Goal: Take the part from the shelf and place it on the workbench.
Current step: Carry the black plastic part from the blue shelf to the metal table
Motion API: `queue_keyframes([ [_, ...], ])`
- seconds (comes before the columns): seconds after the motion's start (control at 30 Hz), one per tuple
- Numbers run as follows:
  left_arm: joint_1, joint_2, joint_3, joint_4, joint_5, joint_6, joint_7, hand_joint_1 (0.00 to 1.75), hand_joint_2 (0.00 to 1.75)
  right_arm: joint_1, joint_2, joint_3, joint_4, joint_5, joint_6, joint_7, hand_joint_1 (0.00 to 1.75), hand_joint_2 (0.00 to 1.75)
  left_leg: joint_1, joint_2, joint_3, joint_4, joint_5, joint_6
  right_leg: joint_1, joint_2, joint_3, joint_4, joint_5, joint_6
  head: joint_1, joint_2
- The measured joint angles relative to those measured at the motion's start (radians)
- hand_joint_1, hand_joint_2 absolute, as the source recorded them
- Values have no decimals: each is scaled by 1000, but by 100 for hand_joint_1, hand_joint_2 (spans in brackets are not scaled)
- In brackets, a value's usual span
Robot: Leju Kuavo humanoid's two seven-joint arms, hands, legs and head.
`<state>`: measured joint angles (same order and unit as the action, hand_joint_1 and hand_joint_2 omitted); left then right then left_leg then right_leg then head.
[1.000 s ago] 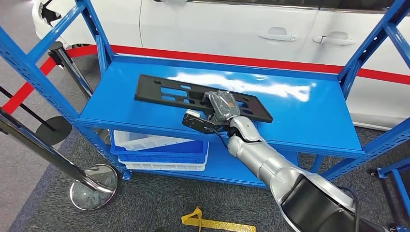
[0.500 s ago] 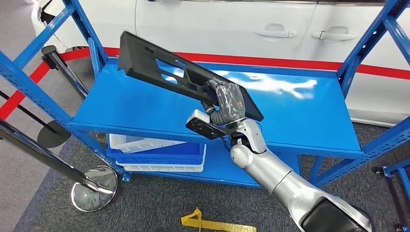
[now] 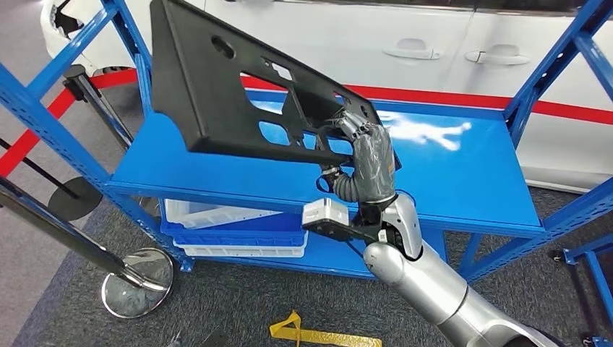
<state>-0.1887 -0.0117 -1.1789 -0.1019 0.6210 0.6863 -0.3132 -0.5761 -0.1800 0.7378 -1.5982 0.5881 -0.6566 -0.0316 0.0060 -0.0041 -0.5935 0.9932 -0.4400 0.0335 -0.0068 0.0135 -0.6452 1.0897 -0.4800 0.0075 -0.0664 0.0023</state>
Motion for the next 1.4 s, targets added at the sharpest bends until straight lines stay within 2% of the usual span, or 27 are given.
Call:
queue_keyframes([
  [0.07, -15, 10, 18, 16, 20, 0, -31, 0, 175, 20, -10, -2, -62, 40, -18, 6, 175, 175, 0, 1, 1, 0, 0, 5, -3, -2, -56, 123, -61, 5, 3, 0],
  [0.1, -22, 15, 23, 23, 21, 0, -36, 0, 175, 31, -13, -2, -89, 60, -25, 8, 175, 175, 0, 1, 1, 1, -1, 6, -4, -3, -81, 177, -79, 7, 4, 0],
  [0.13, -27, 17, 26, 28, 16, 0, -34, 0, 175, 44, -16, -3, -115, 79, -29, 9, 175, 175, 0, 1, 2, 2, -2, 6, -6, -3, -91, 199, -79, 9, 4, 0],
  [0.17, -30, 18, 28, 33, 7, 0, -29, 0, 175, 53, -17, -3, -139, 92, -31, 9, 175, 175, 0, 0, 2, 4, -3, 5, -9, -4, -82, 184, -60, 11, 4, 0],
  [0.23, -32, 15, 31, 39, -18, 0, -14, 0, 175, 63, -18, -3, -183, 101, -32, 1, 175, 175, 1, -1, 1, 14, -8, 0, -15, -5, -25, 71, -4, 14, 5, 0],
  [0.3, -33, 10, 39, 44, -44, 0, 0, 0, 175, 67, -18, -3, -225, 90, -32, -16, 175, 175, -3, -2, -8, 33, -13, -8, -15, -4, 21, -20, 24, 11, 5, 0],
  [0.4, -32, 0, 53, 51, -80, 0, 11, 0, 175, 76, -18, -3, -279, 62, -30, -47, 175, 175, -3, -3, -21, 42, -13, -21, -11, -2, 23, -35, 32, -3, 5, 0],
  [0.43, -31, -4, 57, 53, -89, 0, 13, 0, 175, 76, -18, -3, -295, 54, -29, -55, 175, 175, -2, -2, -26, 51, -23, -25, -12, -3, 21, -37, 36, -10, 4, 0],
  [0.5, -29, -9, 64, 54, -107, 0, 19, 0, 175, 74, -18, -2, -329, 36, -28, -67, 175, 175, 1, -1, -51, 117, -80, -35, -15, -7, 16, -42, 44, -22, -1, 0],
  [0.57, -28, -14, 73, 54, -124, 0, 23, 0, 175, 73, -18, 0, -359, 18, -28, -78, 175, 175, 4, -1, -92, 236, -153, -42, -12, -11, 8, -42, 51, -29, -5, 0],
  [0.6, -28, -15, 77, 54, -134, 0, 27, 0, 175, 76, -18, 1, -371, 8, -29, -87, 175, 175, 5, -1, -103, 280, -173, -43, -10, -12, 3, -42, 55, -30, -5, 0],
  [0.63, -26, -16, 83, 54, -149, 0, 34, 0, 175, 80, -18, 1, -383, -7, -29, -99, 175, 175, 5, -1, -98, 292, -177, -43, -9, -12, -3, -41, 60, -31, -5, 0],
  [0.67, -24, -17, 89, 53, -168, 0, 43, 0, 175, 87, -17, 2, -391, -23, -29, -112, 175, 175, 4, -1, -74, 267, -163, -40, -8, -13, -8, -41, 65, -30, -5, 0],
  [0.77, -14, -15, 117, 42, -255, 0, 87, 0, 175, 111, -8, 2, -412, -85, -29, -162, 175, 175, -3, -1, 50, 73, -101, -27, -7, -12, -18, -42, 80, -24, -4, 0],
  [0.83, -5, -14, 143, 27, -309, 0, 117, 0, 175, 127, 0, 2, -420, -116, -29, -190, 175, 175, -12, -2, 78, 15, -88, -20, -9, -13, -20, -45, 92, -12, -4, 0],
  [0.9, 10, -14, 166, 10, -337, 0, 142, 0, 175, 144, 7, 2, -425, -138, -29, -207, 175, 175, -13, -2, 76, 8, -70, -11, -11, -15, -21, -50, 101, 1, -4, 0],
  [0.93, 18, -14, 174, 0, -343, 0, 153, 0, 175, 155, 11, 2, -428, -149, -29, -213, 175, 175, -11, 0, 74, 1, -57, -5, -10, -14, -25, -44, 89, 5, -3, 0],
  [0.97, 25, -14, 179, -8, -348, -1, 160, 0, 175, 165, 13, 2, -431, -160, -29, -218, 175, 175, -9, 3, 68, -7, -44, 2, -8, -14, -33, -21, 58, 8, -2, 0],
  [1.0, 31, -13, 184, -16, -350, -1, 166, 0, 175, 175, 16, 1, -435, -171, -29, -224, 175, 175, -7, 5, 60, -11, -31, 8, -7, -13, -46, 21, 12, 9, 0, 0],
  [1.07, 39, -13, 195, -31, -350, -3, 172, 0, 175, 198, 23, 0, -441, -197, -30, -245, 175, 175, -9, 7, 31, -7, -12, 14, -7, -13, -73, 141, -83, 12, 1, 0],
  [1.1, 43, -13, 200, -38, -350, -4, 174, 0, 175, 210, 29, -1, -442, -211, -30, -258, 175, 175, -10, 7, 16, -3, -4, 13, -7, -13, -75, 189, -102, 13, 1, 0],
  [1.13, 47, -13, 205, -44, -349, -5, 176, 0, 175, 223, 36, -3, -443, -226, -30, -273, 175, 175, -10, 8, 1, 2, 3, 12, -9, -13, -65, 211, -98, 15, 1, 0],
  [1.17, 51, -13, 208, -50, -347, -6, 178, 0, 175, 235, 43, -5, -444, -241, -30, -286, 175, 175, -10, 8, -14, 8, 10, 11, -11, -13, -39, 198, -77, 16, 1, 0],
  [1.23, 56, -12, 215, -60, -343, -8, 180, 0, 175, 247, 56, -10, -444, -263, -30, -301, 175, 175, -10, 7, -43, 26, 19, 4, -15, -13, 52, 86, -41, 19, 0, 0],
  [1.3, 59, -12, 222, -68, -335, -11, 181, 0, 175, 256, 69, -15, -444, -273, -30, -307, 175, 175, -11, 6, -63, 42, 30, -7, -13, -10, 117, -17, -45, 14, -5, 0],
  [1.33, 61, -11, 227, -71, -330, -14, 181, 0, 175, 261, 75, -17, -444, -275, -30, -308, 175, 175, -11, 5, -69, 45, 37, -12, -9, -8, 124, -38, -50, 8, -11, 0],
  [1.4, 64, -10, 236, -77, -321, -21, 182, 0, 175, 272, 85, -21, -444, -275, -30, -308, 175, 175, -8, 2, -78, 48, 47, -24, -7, -9, 110, -43, -36, -8, -19, 0],
])
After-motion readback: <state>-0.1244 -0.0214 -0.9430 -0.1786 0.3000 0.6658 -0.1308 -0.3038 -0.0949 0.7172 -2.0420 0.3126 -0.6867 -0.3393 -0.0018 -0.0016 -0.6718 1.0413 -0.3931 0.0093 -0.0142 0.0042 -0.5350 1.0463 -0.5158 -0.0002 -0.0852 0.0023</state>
